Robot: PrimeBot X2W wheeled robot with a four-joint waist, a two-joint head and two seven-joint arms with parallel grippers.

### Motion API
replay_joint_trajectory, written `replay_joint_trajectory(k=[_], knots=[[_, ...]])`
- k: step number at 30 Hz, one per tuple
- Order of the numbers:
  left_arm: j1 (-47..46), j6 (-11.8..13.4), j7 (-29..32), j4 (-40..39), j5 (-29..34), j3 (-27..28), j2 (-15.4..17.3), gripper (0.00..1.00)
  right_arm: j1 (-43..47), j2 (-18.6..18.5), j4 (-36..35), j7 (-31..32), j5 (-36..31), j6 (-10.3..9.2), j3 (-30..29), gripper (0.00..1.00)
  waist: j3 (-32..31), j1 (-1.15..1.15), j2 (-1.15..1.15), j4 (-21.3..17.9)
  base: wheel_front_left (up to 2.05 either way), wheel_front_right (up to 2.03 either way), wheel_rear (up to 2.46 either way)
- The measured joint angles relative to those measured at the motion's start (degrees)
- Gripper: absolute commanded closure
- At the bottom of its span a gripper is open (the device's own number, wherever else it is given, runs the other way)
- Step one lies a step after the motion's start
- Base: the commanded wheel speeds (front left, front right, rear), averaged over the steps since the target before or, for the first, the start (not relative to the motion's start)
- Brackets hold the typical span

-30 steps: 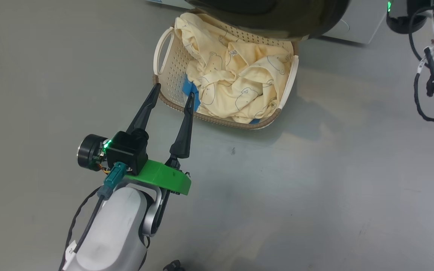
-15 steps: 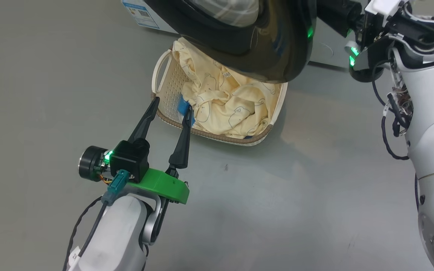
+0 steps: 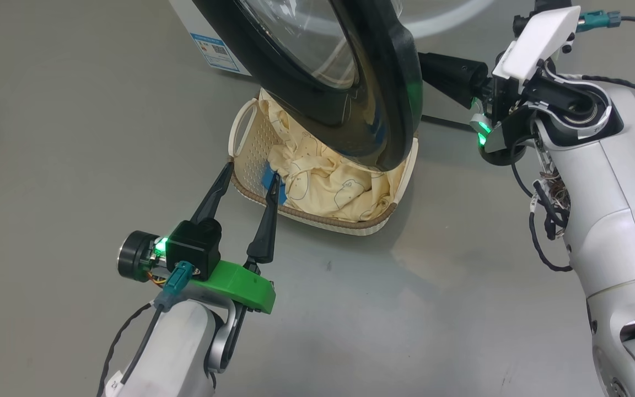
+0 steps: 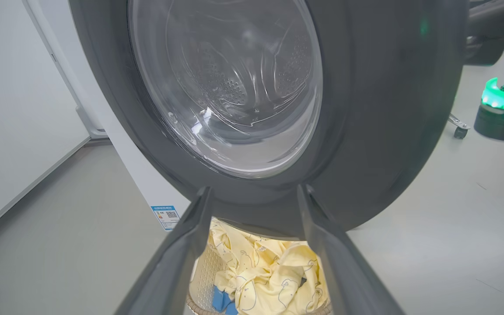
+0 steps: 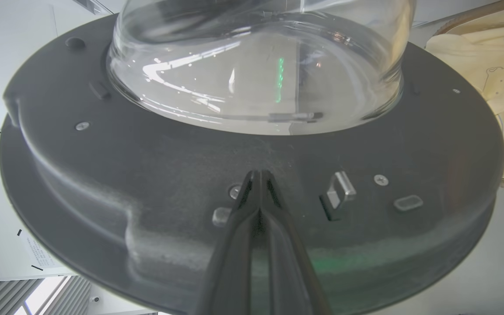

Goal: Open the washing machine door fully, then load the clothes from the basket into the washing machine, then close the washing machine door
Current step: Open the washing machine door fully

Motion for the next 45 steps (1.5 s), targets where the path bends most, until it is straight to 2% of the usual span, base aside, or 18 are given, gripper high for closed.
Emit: replay_joint_trajectory(k=[16,31,45], knots=[[1.4,-0.3,0.0,1.3,0.7,-0.4,0.0,0.00,6.9,0.7,-1.4,-0.2,1.7,0.77,3.9,1.00,-3.9,0.00,0.00,1.9,0.00,0.00,0.00],[2.6,-0.7,0.0,1.6,0.7,-1.5,0.1,0.00,11.2,0.7,-5.8,-3.2,10.4,0.82,12.4,1.00,-6.5,0.00,0.00,5.0,0.00,0.00,0.00],[3.5,-0.7,0.0,1.5,0.7,-1.6,0.3,0.00,12.4,0.5,-9.3,-7.9,17.4,0.71,20.8,1.00,-7.7,0.00,0.00,6.1,0.00,0.00,0.00]])
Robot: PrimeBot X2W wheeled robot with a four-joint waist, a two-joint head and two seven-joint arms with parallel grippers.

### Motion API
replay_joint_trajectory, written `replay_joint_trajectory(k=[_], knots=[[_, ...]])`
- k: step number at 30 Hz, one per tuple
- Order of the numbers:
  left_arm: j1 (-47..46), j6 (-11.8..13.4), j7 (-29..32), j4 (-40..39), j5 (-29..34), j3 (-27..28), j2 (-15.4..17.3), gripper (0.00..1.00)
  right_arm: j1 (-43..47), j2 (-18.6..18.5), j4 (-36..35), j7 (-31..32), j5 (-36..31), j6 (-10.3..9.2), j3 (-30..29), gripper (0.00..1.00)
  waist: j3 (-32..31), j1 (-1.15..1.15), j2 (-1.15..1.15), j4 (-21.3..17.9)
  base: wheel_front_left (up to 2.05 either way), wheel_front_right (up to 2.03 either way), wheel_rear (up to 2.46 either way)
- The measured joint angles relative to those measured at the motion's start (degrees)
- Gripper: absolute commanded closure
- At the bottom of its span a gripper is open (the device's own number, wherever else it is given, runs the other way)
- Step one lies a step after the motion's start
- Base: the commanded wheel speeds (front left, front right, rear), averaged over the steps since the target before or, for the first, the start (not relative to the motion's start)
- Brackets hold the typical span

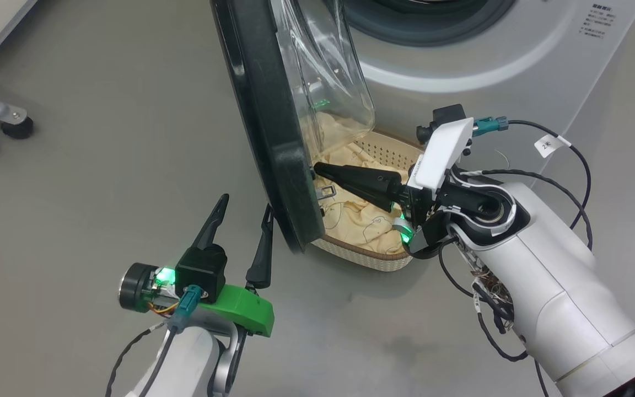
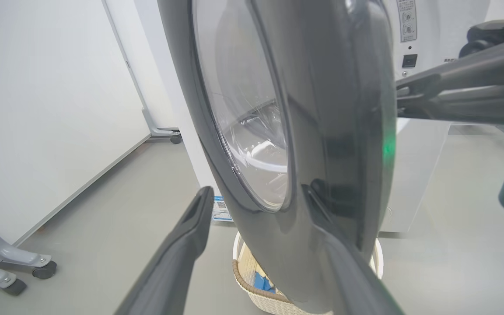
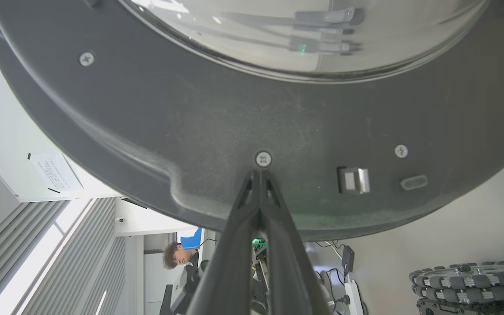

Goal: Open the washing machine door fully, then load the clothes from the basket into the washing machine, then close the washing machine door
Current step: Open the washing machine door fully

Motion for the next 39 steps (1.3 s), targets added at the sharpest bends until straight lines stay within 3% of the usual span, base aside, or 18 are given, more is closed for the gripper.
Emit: replay_joint_trajectory(k=[9,19,30,38,39], knots=[[0.9,0.0,0.0,0.0,0.0,1.1,0.7,0.00,0.4,-0.5,-1.7,-3.4,3.9,0.00,5.0,1.00,-0.5,0.00,0.00,0.2,0.00,0.00,0.00],[1.2,0.1,0.0,0.0,0.3,1.3,0.8,0.00,0.4,-0.1,-0.9,-7.7,4.3,0.03,6.0,1.00,-0.7,0.00,0.00,0.0,0.00,0.00,0.00],[1.2,0.1,0.0,0.2,1.3,3.2,0.7,0.00,0.4,0.5,-0.3,-14.5,3.2,1.13,-0.4,1.00,-1.1,0.00,0.00,-1.4,0.00,0.00,0.00],[1.9,0.1,0.0,1.0,2.5,5.4,0.7,0.00,3.6,-4.2,-3.9,-22.5,0.9,1.60,-7.6,1.00,-2.1,0.00,0.00,-4.0,0.00,0.00,0.00],[2.2,0.1,0.0,1.1,2.6,5.6,0.7,0.00,4.7,-4.6,-5.2,-23.5,0.0,1.60,-8.3,0.83,-2.3,0.00,0.00,-4.3,0.00,0.00,0.00]])
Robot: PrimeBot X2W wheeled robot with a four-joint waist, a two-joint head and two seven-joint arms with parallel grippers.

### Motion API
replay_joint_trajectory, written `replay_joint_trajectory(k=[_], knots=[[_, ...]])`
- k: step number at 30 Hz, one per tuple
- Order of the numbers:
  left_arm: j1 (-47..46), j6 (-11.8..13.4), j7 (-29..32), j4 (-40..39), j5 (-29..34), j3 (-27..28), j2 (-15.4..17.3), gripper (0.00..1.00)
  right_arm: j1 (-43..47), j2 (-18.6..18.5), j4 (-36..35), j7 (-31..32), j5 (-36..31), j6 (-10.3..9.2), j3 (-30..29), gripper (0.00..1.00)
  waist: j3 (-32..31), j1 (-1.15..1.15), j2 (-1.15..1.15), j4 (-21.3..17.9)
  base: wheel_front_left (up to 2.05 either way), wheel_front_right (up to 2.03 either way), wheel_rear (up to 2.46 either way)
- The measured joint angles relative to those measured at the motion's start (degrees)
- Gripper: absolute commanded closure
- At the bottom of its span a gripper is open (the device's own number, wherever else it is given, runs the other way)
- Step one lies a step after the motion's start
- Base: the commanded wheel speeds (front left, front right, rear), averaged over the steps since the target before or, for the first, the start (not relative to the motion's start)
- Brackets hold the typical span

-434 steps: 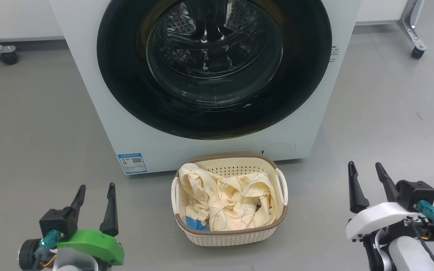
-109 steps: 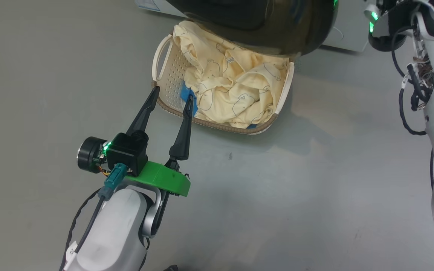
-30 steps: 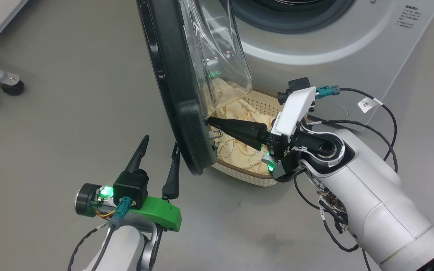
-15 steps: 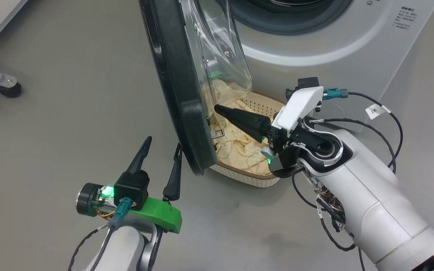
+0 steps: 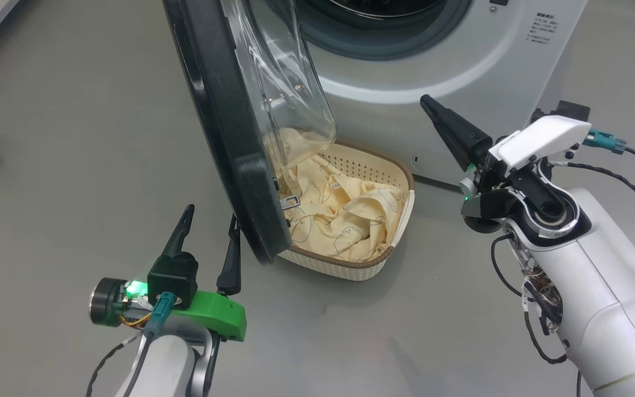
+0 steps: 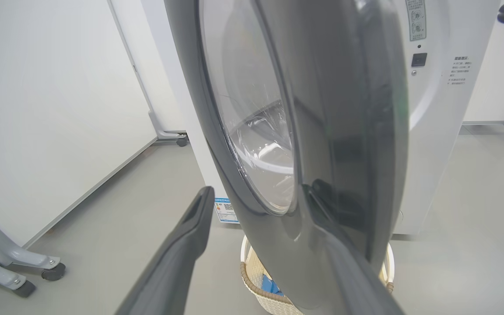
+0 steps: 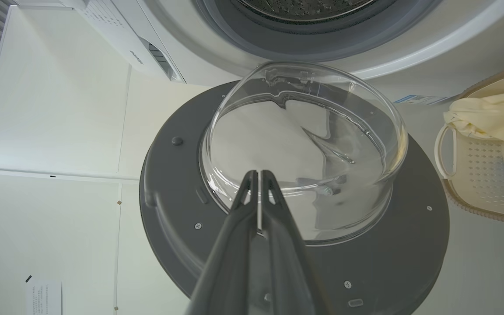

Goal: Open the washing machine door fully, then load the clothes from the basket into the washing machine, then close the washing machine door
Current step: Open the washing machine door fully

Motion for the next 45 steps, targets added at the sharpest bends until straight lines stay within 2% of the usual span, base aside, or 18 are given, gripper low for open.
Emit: replay_joint_trajectory(k=[1,2,3,4,12,20,25,27,29,33,37,41,45], knots=[[0.3,0.0,0.0,0.2,0.2,0.2,0.0,0.00,0.8,-0.3,-1.2,-1.1,-0.9,0.00,-0.8,0.64,-0.2,0.00,0.00,-0.3,0.00,0.00,0.00],[0.5,0.0,0.0,0.5,0.2,0.3,0.0,0.00,1.4,-0.6,-2.5,-2.1,-1.7,0.00,-1.4,0.39,-0.4,0.00,0.00,-0.7,0.00,0.00,0.00],[0.7,0.0,0.0,0.7,0.3,0.6,0.0,0.00,1.9,-0.7,-3.7,-2.9,-2.6,0.00,-1.8,0.03,-0.6,0.00,0.00,-1.0,0.00,0.00,0.00],[1.0,0.0,0.0,0.9,0.5,0.9,0.1,0.00,2.4,-0.8,-4.8,-3.8,-3.7,0.00,-2.1,0.00,-0.8,0.00,0.00,-1.3,0.00,0.00,0.00],[2.6,0.0,0.0,1.9,1.4,1.9,0.2,0.00,10.3,-4.7,-10.2,-13.7,-14.0,0.01,-4.3,0.00,-3.3,0.00,0.00,-3.1,0.00,0.00,0.00],[4.0,-0.1,0.0,3.0,1.9,3.3,0.3,0.00,17.9,-8.6,-10.9,-24.5,-27.6,0.01,-1.7,0.00,-5.8,0.00,0.00,-3.5,0.00,0.00,0.00],[5.2,-0.1,0.0,3.1,2.2,4.4,0.7,0.00,20.7,-12.0,-8.6,-31.2,-39.6,0.01,1.5,0.00,-7.4,0.00,0.00,-3.6,0.00,0.00,0.00],[5.6,-0.1,0.0,3.1,2.2,5.2,0.8,0.00,21.2,-13.3,-7.6,-31.3,-44.6,-0.05,2.3,0.00,-7.9,0.00,0.00,-3.7,0.00,0.00,0.00],[6.0,-0.1,0.0,3.1,2.2,5.6,1.0,0.00,21.6,-14.2,-7.3,-31.2,-50.0,-1.42,2.8,0.00,-8.4,0.00,0.00,-3.9,0.00,0.00,0.00],[6.5,-0.1,0.0,3.1,2.2,6.5,1.3,0.00,21.8,-14.5,-7.2,-30.6,-58.3,-5.57,2.3,0.00,-9.1,0.00,0.00,-4.5,0.00,0.00,0.00],[7.5,-0.1,0.0,3.1,2.3,7.6,1.9,0.00,22.4,-14.0,-10.6,-30.1,-66.3,-9.47,-3.3,0.00,-9.7,0.00,0.00,-5.3,0.00,0.00,0.00],[7.8,-0.1,0.0,3.1,2.3,8.5,2.1,0.00,24.6,-13.0,-13.5,-30.1,-72.0,-12.70,-5.5,0.00,-10.1,0.00,0.00,-6.1,0.00,0.00,0.00],[8.4,-0.1,0.0,3.0,2.7,8.8,2.1,0.00,28.7,-11.8,-15.8,-30.1,-76.2,-13.19,-5.7,0.00,-10.3,0.00,0.00,-7.0,0.00,0.00,0.00]])
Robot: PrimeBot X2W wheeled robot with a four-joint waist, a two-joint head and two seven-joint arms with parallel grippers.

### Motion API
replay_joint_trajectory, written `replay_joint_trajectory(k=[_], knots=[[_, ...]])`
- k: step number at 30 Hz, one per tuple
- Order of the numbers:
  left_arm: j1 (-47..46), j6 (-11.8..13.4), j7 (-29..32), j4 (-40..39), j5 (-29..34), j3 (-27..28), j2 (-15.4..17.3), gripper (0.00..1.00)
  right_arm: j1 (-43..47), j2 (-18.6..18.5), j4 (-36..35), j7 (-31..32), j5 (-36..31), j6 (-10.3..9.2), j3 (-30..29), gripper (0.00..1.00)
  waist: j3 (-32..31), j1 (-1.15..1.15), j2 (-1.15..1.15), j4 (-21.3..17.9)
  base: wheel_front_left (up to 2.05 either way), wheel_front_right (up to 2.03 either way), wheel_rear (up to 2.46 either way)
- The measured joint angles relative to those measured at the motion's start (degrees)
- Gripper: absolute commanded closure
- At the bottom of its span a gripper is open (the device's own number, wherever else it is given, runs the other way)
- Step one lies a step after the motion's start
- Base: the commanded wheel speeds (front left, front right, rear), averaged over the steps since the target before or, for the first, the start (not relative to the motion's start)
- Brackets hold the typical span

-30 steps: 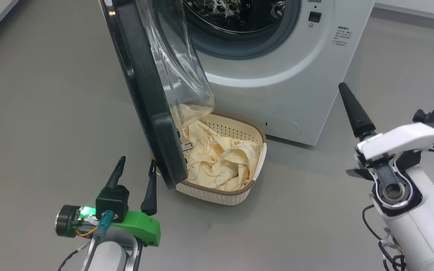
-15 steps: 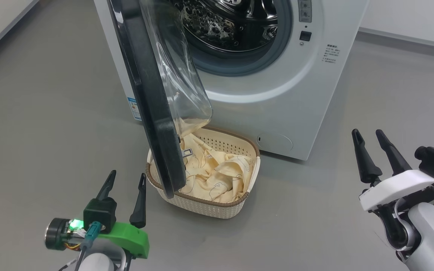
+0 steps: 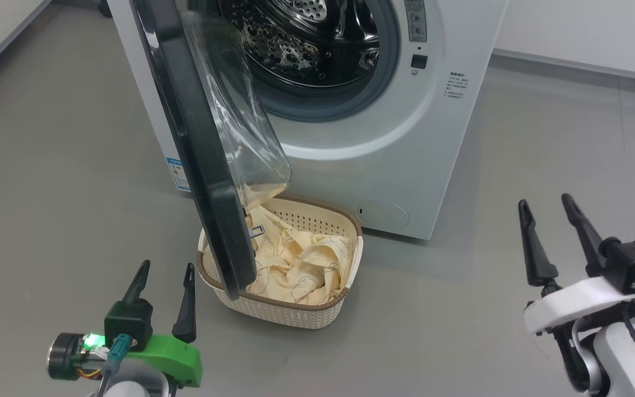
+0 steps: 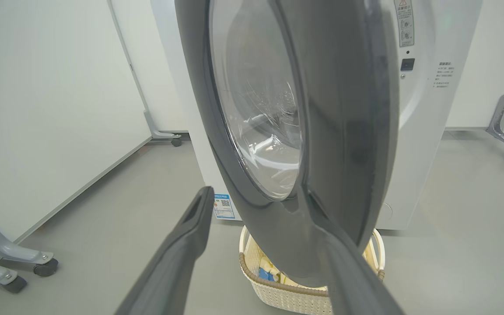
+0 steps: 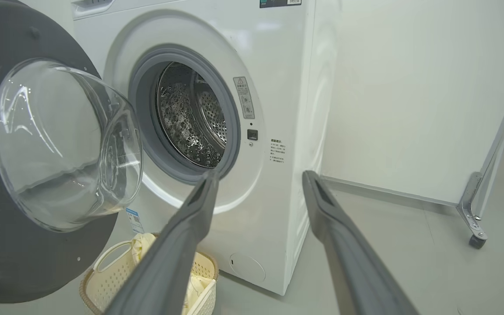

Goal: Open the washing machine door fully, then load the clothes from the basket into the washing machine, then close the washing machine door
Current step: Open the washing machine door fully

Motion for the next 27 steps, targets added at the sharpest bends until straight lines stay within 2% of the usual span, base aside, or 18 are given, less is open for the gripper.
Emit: replay_joint_trajectory(k=[12,19,27], knots=[[0.0,-0.3,0.0,0.1,0.3,0.9,0.0,0.00,10.2,7.1,-3.0,0.0,-5.4,-0.57,-3.9,0.00,-0.5,0.00,0.00,-1.1,0.00,0.00,0.00],[0.3,-0.7,0.0,0.4,0.5,1.9,-0.1,0.00,13.4,10.1,-4.5,0.0,-8.2,-0.58,-6.9,0.00,-0.6,0.00,0.00,-1.7,0.00,0.00,0.00],[0.3,-0.7,0.0,0.5,0.5,2.4,-0.1,0.00,15.4,11.8,-5.5,0.0,-11.0,-0.66,-8.3,0.00,-0.4,0.00,0.00,-2.1,0.00,0.00,0.00]])
